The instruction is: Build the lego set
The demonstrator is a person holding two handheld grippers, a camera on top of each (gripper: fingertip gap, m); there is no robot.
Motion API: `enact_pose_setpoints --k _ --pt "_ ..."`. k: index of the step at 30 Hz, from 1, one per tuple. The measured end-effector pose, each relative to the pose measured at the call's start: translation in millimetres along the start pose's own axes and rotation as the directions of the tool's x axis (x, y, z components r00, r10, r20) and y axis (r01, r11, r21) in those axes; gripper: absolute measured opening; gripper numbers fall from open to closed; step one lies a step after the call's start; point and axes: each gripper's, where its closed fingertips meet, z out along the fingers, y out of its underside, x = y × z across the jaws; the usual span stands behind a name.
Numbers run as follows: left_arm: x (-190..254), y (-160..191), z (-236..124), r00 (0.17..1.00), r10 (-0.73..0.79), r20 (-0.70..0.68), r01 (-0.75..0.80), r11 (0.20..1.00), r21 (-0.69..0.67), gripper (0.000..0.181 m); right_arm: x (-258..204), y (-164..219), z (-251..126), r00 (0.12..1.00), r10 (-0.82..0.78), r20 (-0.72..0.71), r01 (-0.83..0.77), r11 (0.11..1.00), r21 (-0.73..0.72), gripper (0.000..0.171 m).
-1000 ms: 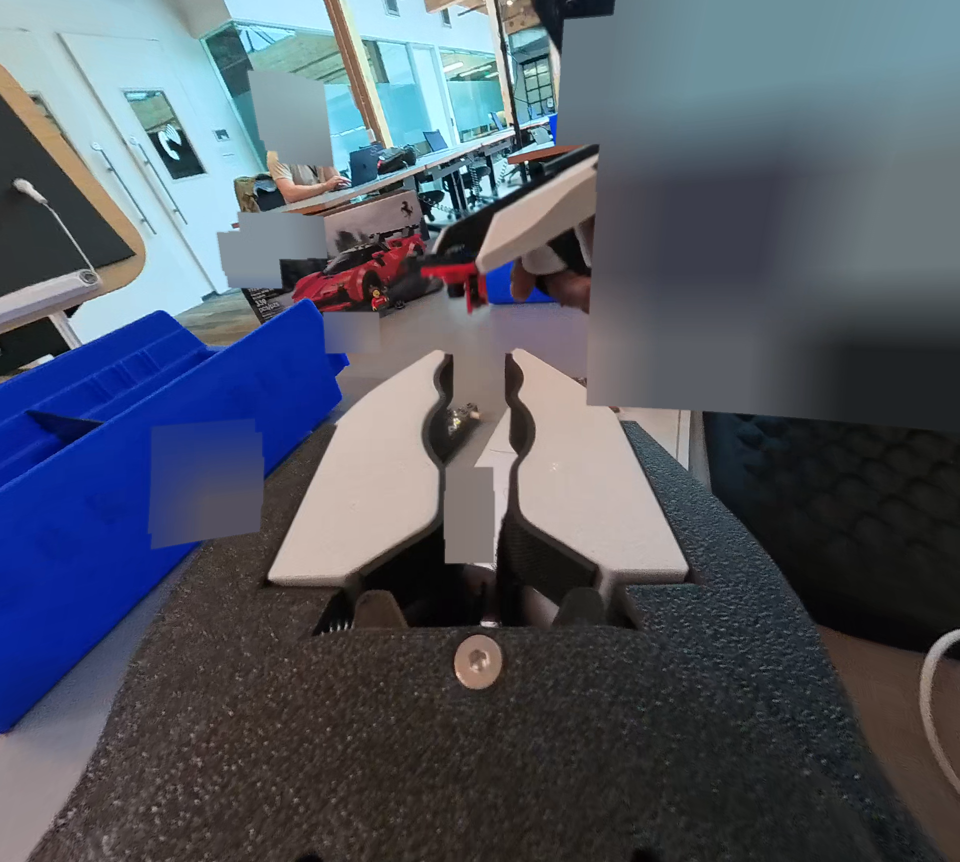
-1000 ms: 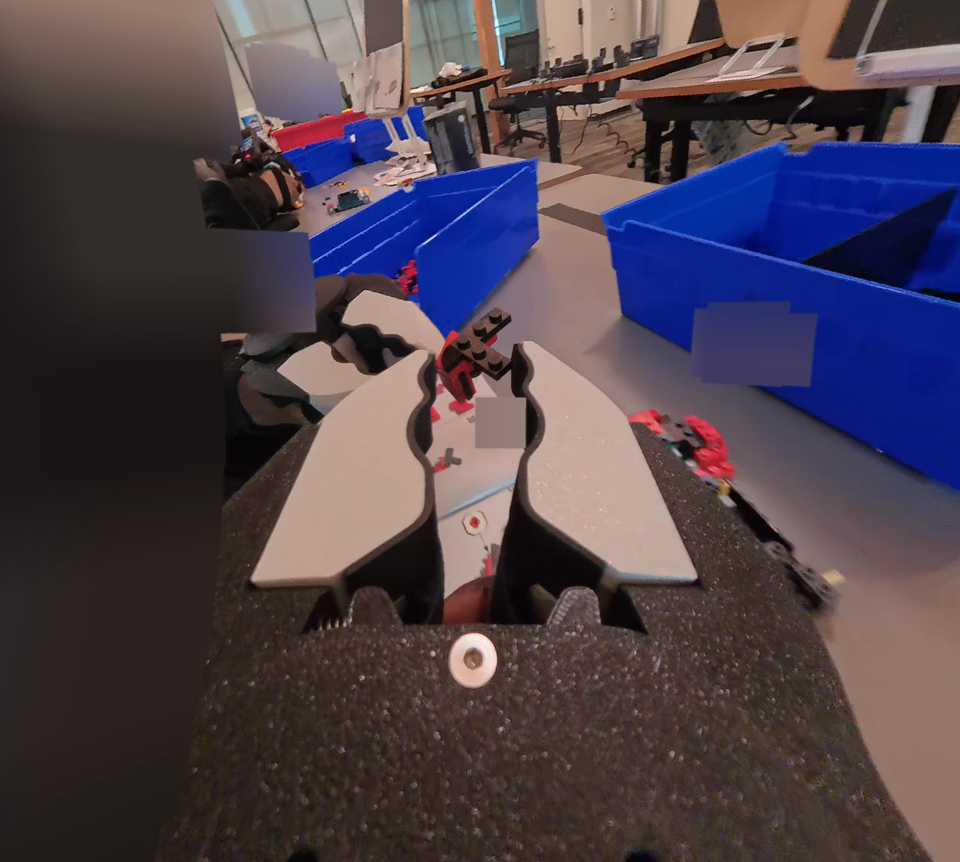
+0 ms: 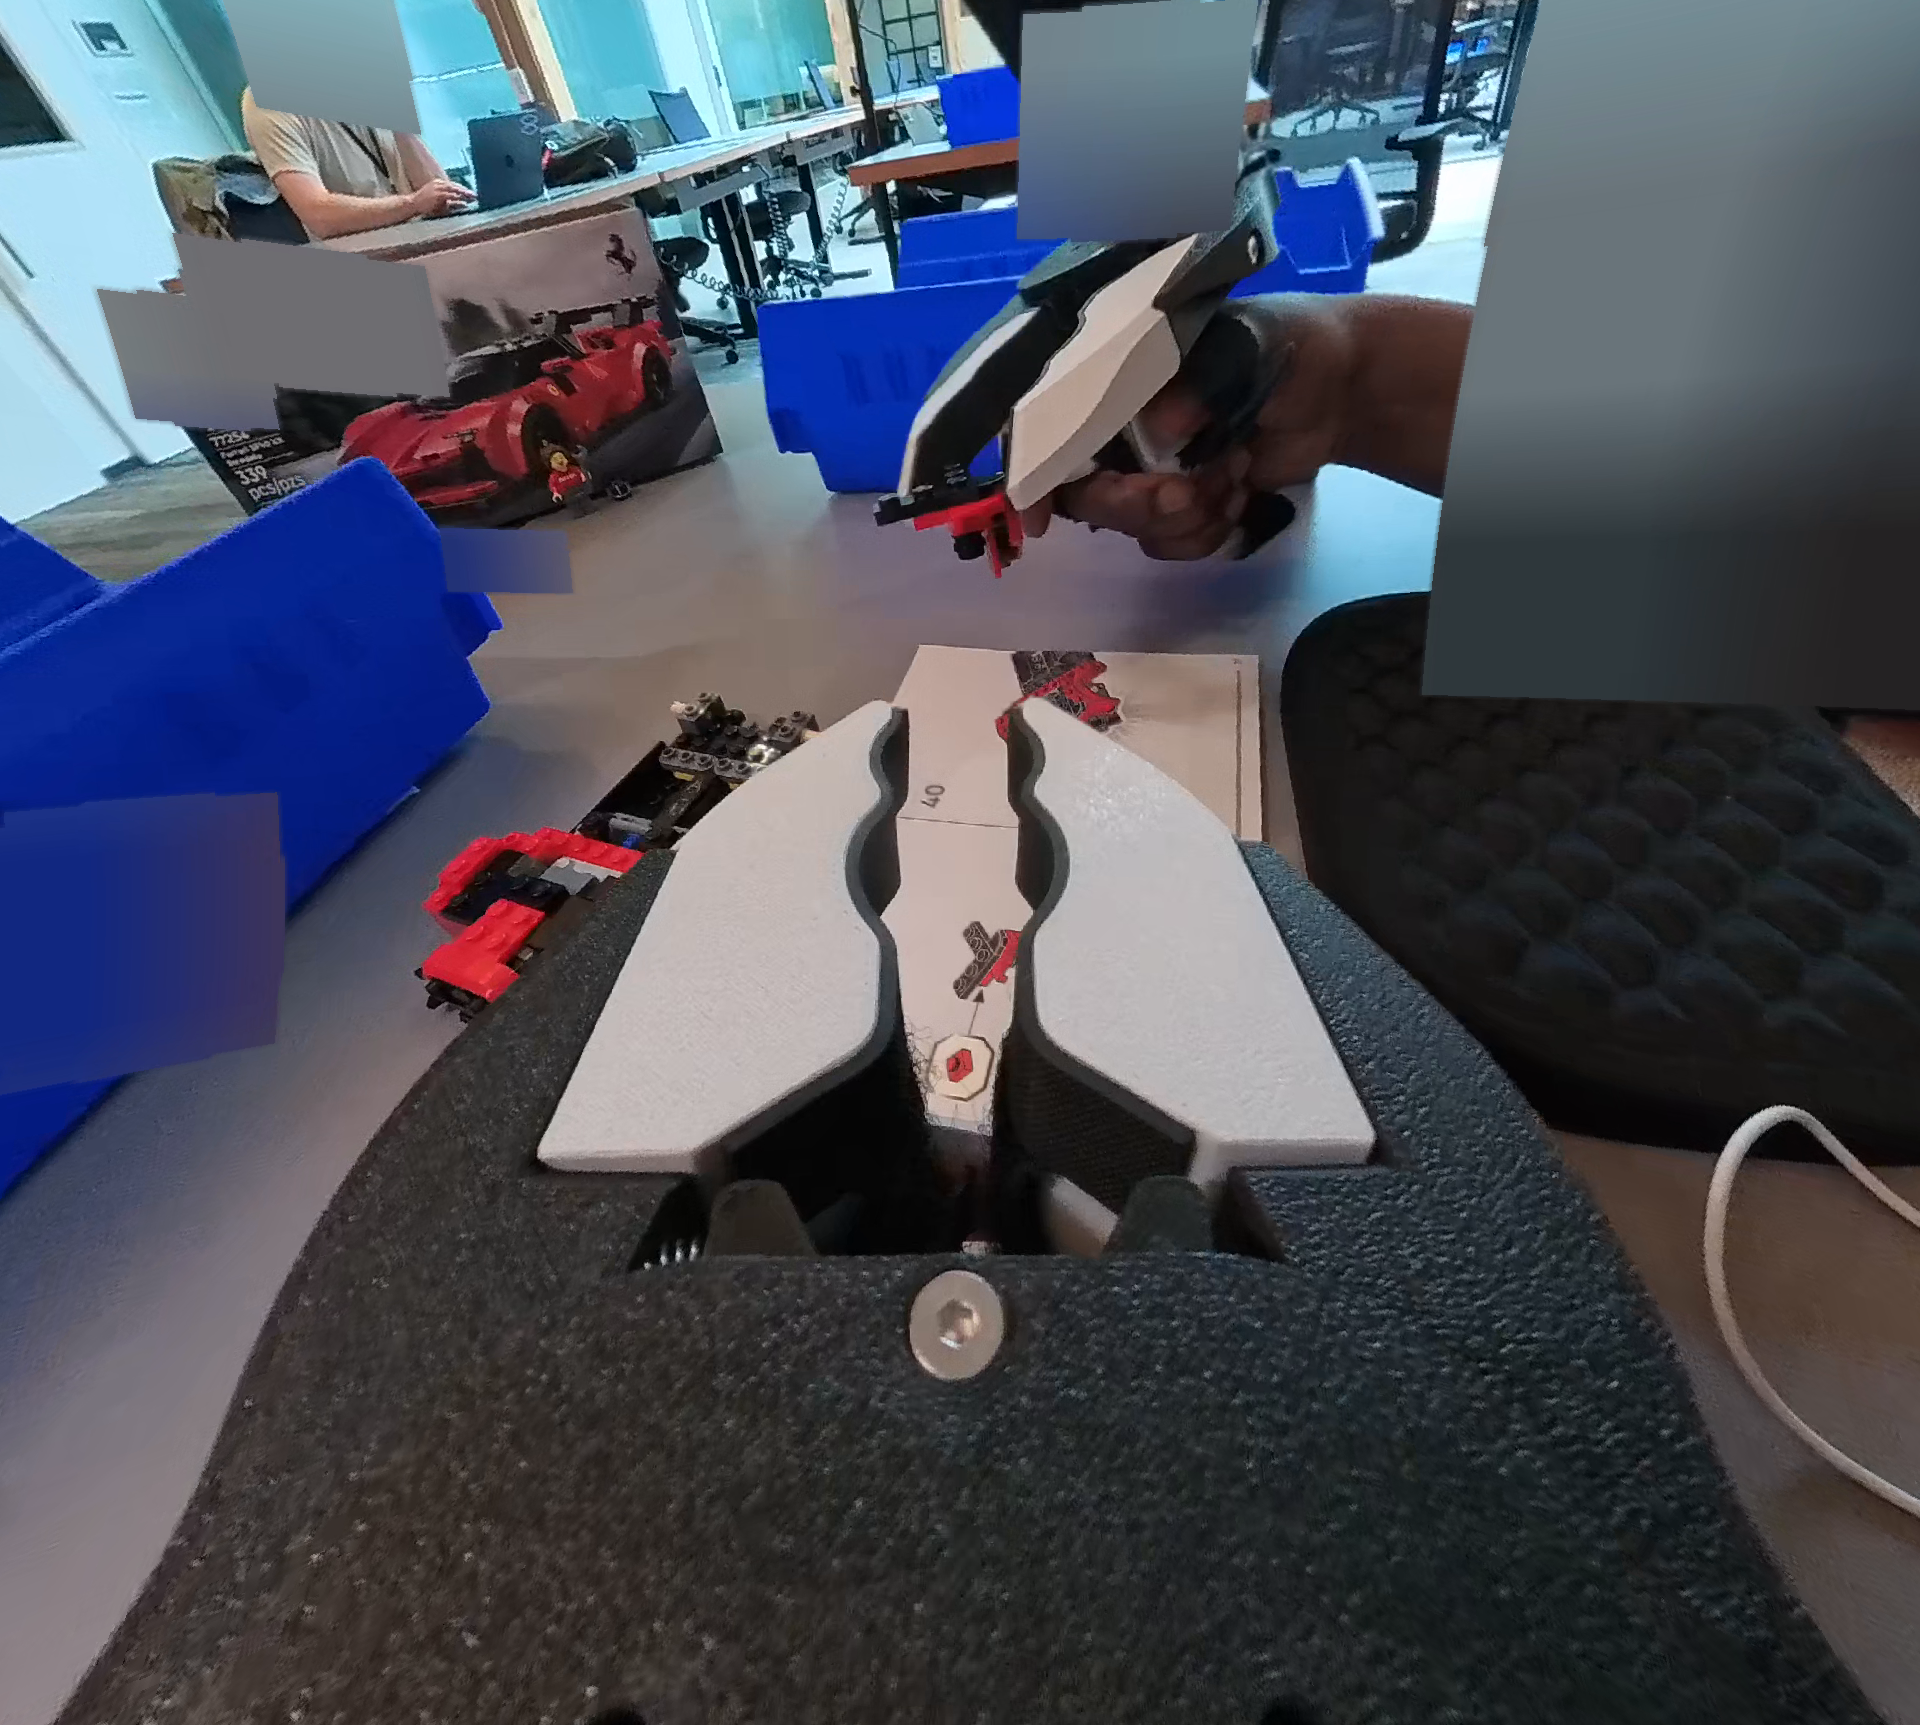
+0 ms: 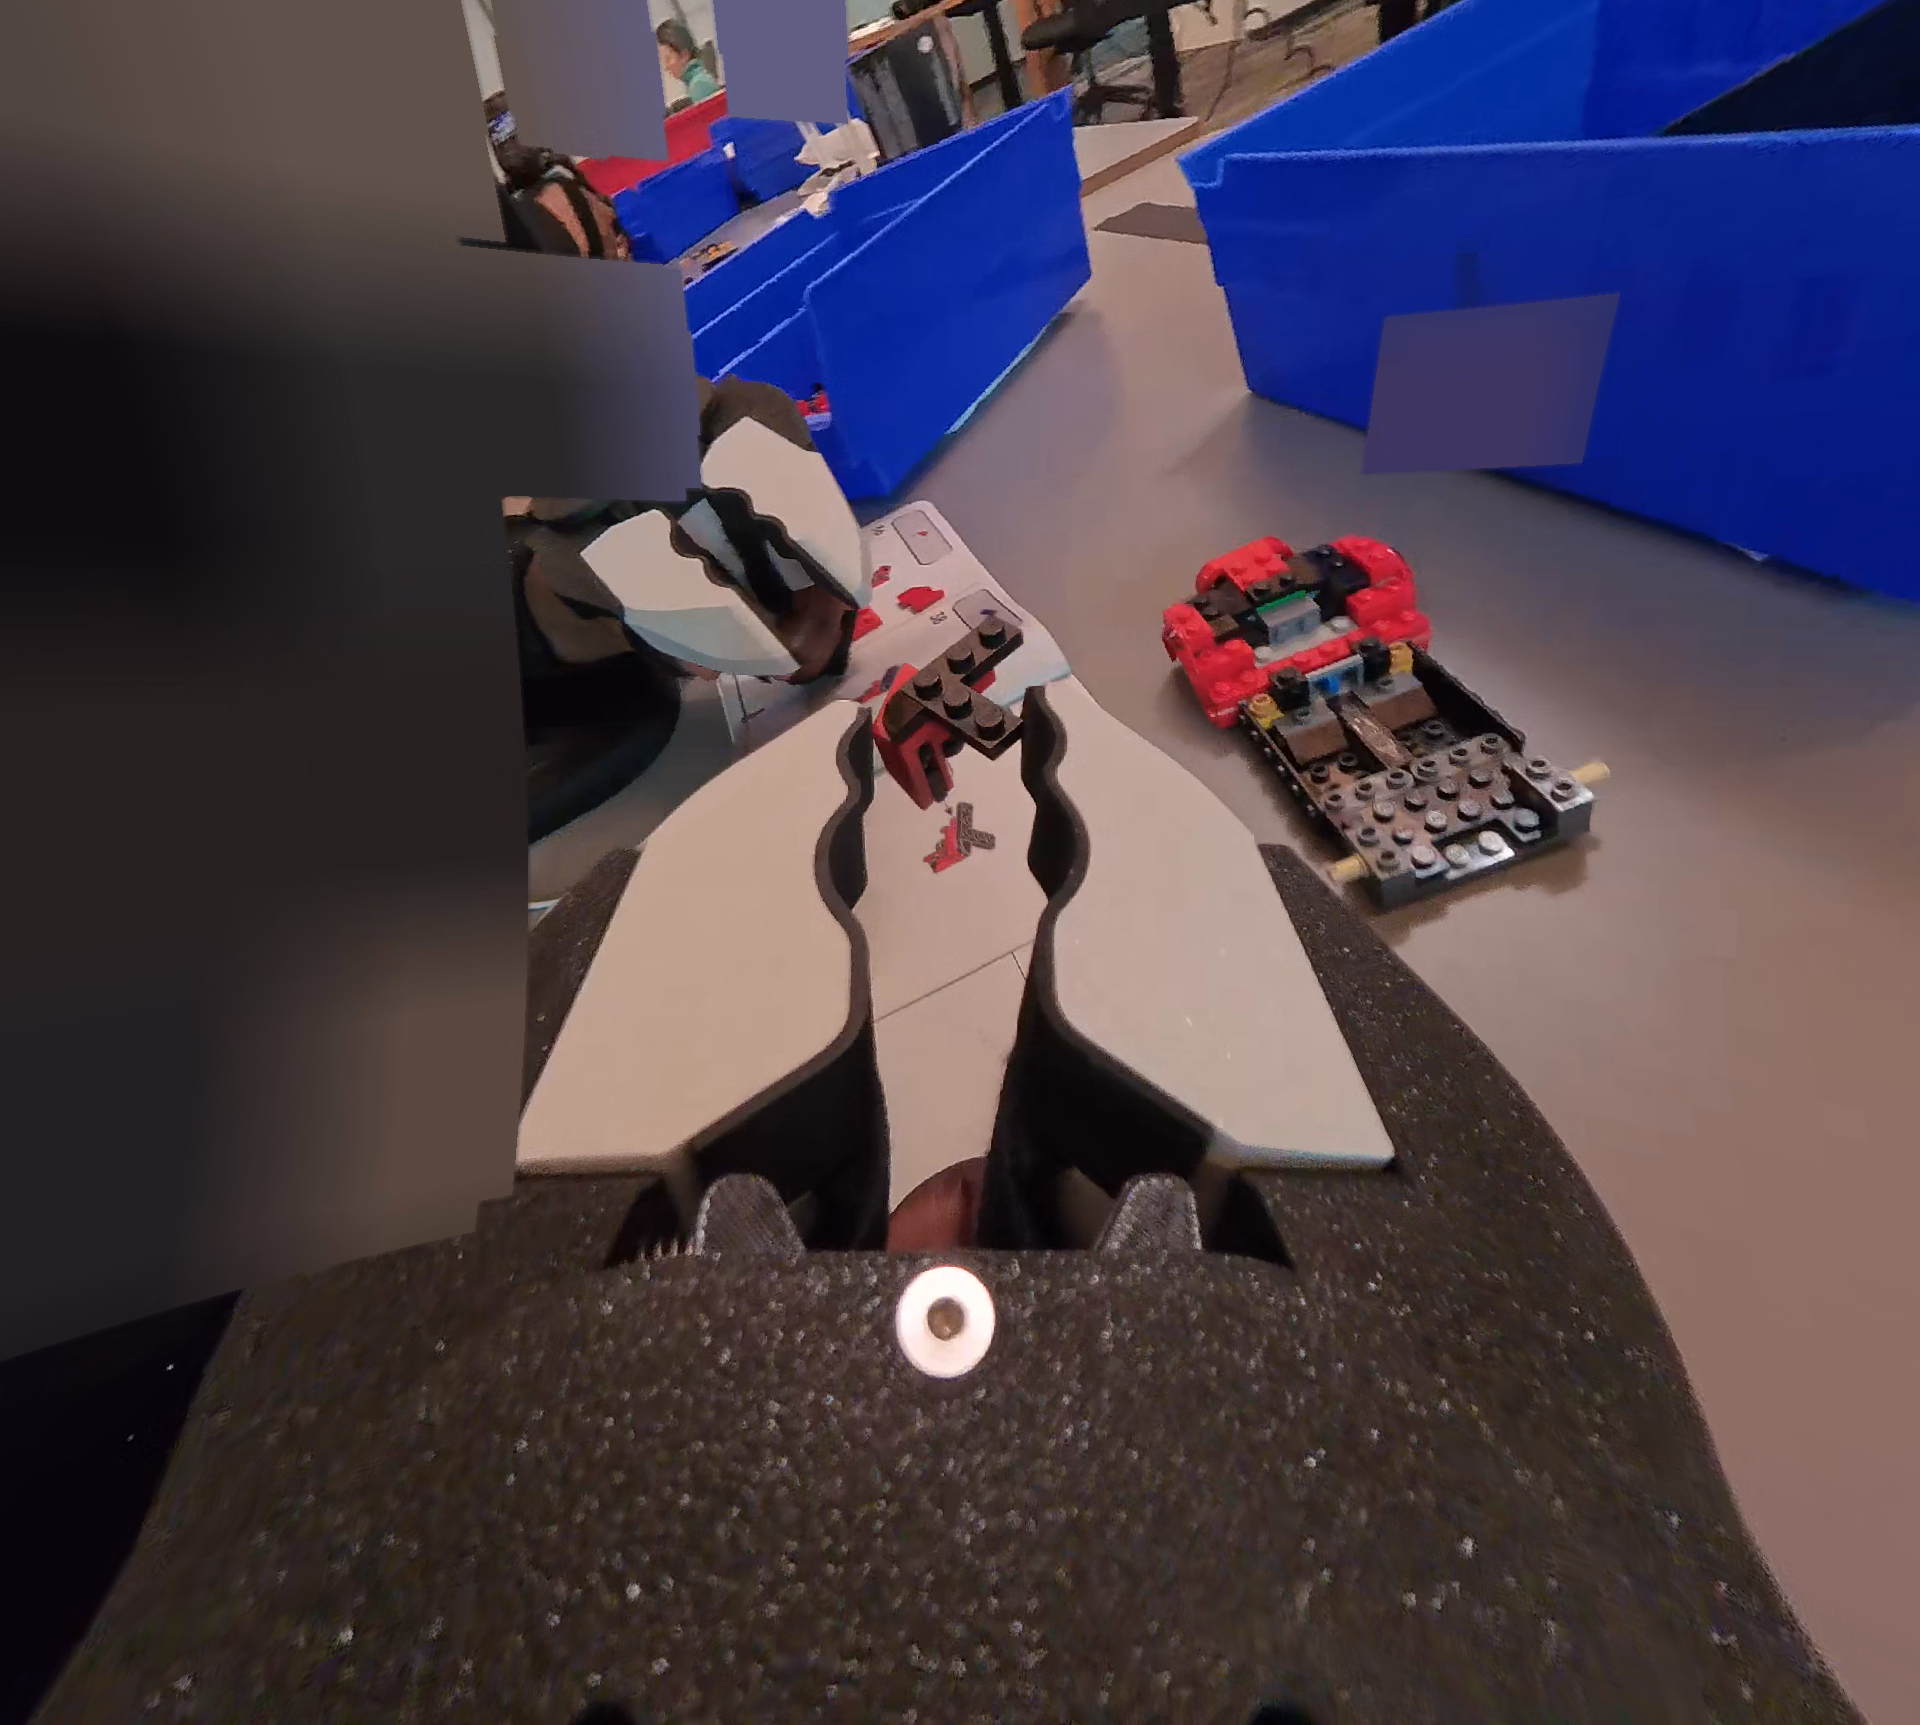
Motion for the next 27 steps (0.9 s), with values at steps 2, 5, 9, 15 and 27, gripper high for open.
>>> enact_pose_setpoints --k 2,5,9,15,27 --pt "-3 -2 -2 1.000 -0.005 0.006 0.005 1.000 0.007 0.017 -2 -4 5 0.999 -0.004 0.038 0.005 1.000 -0.012 0.027" --pt "-14 -3 -7 0.999 0.017 0.050 -0.017 1.000 0.001 0.017 -2 -7 16 0.995 -0.010 0.099 0.015 0.999 -0.050 0.027" --pt "-34 6 -13 0.990 -0.020 0.142 0.027 0.998 -0.050 0.016 2 -5 32 0.978 -0.034 0.206 0.065 0.987 -0.144 0.028" --pt "-37 20 -11 0.987 -0.044 0.154 0.063 0.991 -0.118 0.016 26 1 46 0.950 -0.104 0.293 0.166 0.966 -0.196 0.028" --pt "-54 19 -18 0.969 0.034 0.245 0.004 0.988 -0.152 0.016 42 -10 67 0.950 -0.111 0.290 0.170 0.968 -0.184 0.028"
